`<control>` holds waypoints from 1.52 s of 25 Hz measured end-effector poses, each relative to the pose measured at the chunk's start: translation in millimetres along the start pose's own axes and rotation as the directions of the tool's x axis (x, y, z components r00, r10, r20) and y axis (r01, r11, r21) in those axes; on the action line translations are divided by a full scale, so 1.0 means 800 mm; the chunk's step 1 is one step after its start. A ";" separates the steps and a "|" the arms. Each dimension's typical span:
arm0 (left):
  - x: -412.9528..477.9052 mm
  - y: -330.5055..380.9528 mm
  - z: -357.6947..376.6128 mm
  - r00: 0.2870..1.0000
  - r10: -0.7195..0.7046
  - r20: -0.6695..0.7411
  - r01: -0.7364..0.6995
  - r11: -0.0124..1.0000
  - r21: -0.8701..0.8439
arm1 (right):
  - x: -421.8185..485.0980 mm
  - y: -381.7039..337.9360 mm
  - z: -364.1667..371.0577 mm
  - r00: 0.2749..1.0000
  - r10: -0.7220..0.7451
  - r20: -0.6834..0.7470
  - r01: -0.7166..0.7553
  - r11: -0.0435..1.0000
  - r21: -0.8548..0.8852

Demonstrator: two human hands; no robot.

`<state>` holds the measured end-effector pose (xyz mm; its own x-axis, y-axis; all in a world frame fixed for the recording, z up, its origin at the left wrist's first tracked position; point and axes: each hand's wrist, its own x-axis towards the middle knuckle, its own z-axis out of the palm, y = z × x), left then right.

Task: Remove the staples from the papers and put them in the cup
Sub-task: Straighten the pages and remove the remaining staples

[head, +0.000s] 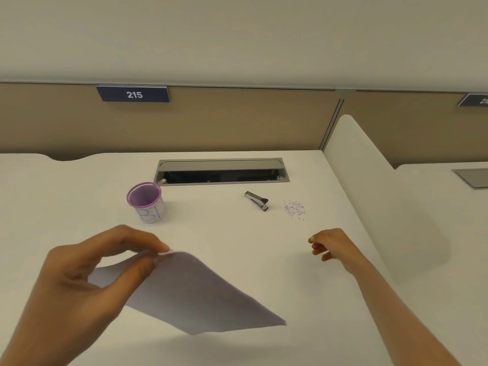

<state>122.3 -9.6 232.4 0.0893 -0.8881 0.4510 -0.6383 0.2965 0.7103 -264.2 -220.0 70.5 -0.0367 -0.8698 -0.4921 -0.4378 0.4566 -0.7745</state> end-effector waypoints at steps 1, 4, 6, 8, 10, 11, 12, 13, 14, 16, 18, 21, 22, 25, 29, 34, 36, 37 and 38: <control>0.005 0.007 0.001 1.000 -0.026 -0.006 0.025 0.999 -0.040 | -0.015 -0.001 0.005 0.997 -0.067 0.029 0.066 0.997 0.046; 0.016 0.021 0.006 0.982 -0.135 -0.129 0.100 0.964 -0.248 | -0.061 0.010 0.025 0.972 -0.211 0.106 0.165 0.927 0.338; 0.019 0.020 0.012 0.963 -0.219 -0.158 0.164 0.940 -0.300 | -0.090 0.028 0.049 0.943 -0.269 0.196 0.111 0.809 0.578; 0.018 0.014 0.024 0.934 -0.322 -0.157 0.249 0.899 -0.362 | -0.116 0.040 0.077 0.882 -0.365 0.299 0.027 0.672 0.740; 0.014 -0.005 0.034 0.898 -0.415 -0.149 0.315 0.840 -0.442 | -0.132 0.042 0.099 0.833 -0.452 0.321 0.004 0.583 0.812; 0.010 -0.017 0.039 0.875 -0.458 -0.155 0.336 0.807 -0.487 | -0.137 0.042 0.105 0.833 -0.466 0.299 0.024 0.571 0.821; 0.007 -0.025 0.043 0.854 -0.498 -0.154 0.357 0.774 -0.523 | -0.139 0.041 0.109 0.848 -0.464 0.257 0.075 0.585 0.808; 0.003 -0.036 0.048 0.842 -0.519 -0.147 0.363 0.747 -0.557 | -0.138 0.041 0.109 0.863 -0.459 0.210 0.146 0.625 0.767; -0.001 -0.044 0.053 0.834 -0.535 -0.137 0.369 0.725 -0.582 | -0.138 0.039 0.109 0.869 -0.461 0.179 0.211 0.674 0.708; -0.011 -0.059 0.063 0.809 -0.576 -0.121 0.393 0.681 -0.618 | -0.135 0.036 0.103 0.877 -0.457 0.145 0.286 0.742 0.606; -0.022 -0.074 0.071 0.771 -0.627 -0.111 0.424 0.636 -0.644 | -0.132 0.034 0.091 0.885 -0.457 0.092 0.337 0.764 0.551; -0.041 -0.095 0.078 0.769 -0.631 -0.096 0.432 0.625 -0.650 | -0.127 0.031 0.076 0.885 -0.463 0.041 0.395 0.795 0.461; -0.047 -0.100 0.080 0.778 -0.623 -0.087 0.431 0.629 -0.647 | -0.125 0.033 0.073 0.884 -0.466 0.040 0.404 0.803 0.438; -0.063 -0.112 0.083 0.804 -0.590 -0.072 0.413 0.641 -0.647 | -0.122 0.042 0.074 0.881 -0.472 0.030 0.424 0.816 0.393; -0.095 -0.127 0.100 0.786 -0.617 0.036 0.511 0.616 -0.600 | -0.124 0.071 0.093 0.917 -0.389 0.092 0.335 0.873 0.354; -0.101 -0.133 0.104 0.766 -0.643 0.025 0.533 0.613 -0.583 | -0.129 0.073 0.098 0.928 -0.362 0.084 0.321 0.894 0.312; -0.096 -0.137 0.102 0.778 -0.628 0.022 0.523 0.628 -0.576 | -0.127 0.071 0.097 0.924 -0.373 0.086 0.332 0.893 0.304; -0.096 -0.139 0.103 0.777 -0.629 0.033 0.536 0.632 -0.559 | -0.126 0.072 0.099 0.928 -0.362 0.093 0.322 0.900 0.293; -0.096 -0.140 0.105 0.771 -0.636 0.045 0.555 0.635 -0.538 | -0.125 0.074 0.102 0.933 -0.345 0.098 0.307 0.910 0.280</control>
<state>122.2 -3.9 72.7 0.4404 -0.8886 -0.1282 0.0553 -0.1157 0.9917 -213.3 -90.4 41.2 0.2052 -0.9510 -0.2313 -0.1583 0.2010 -0.9667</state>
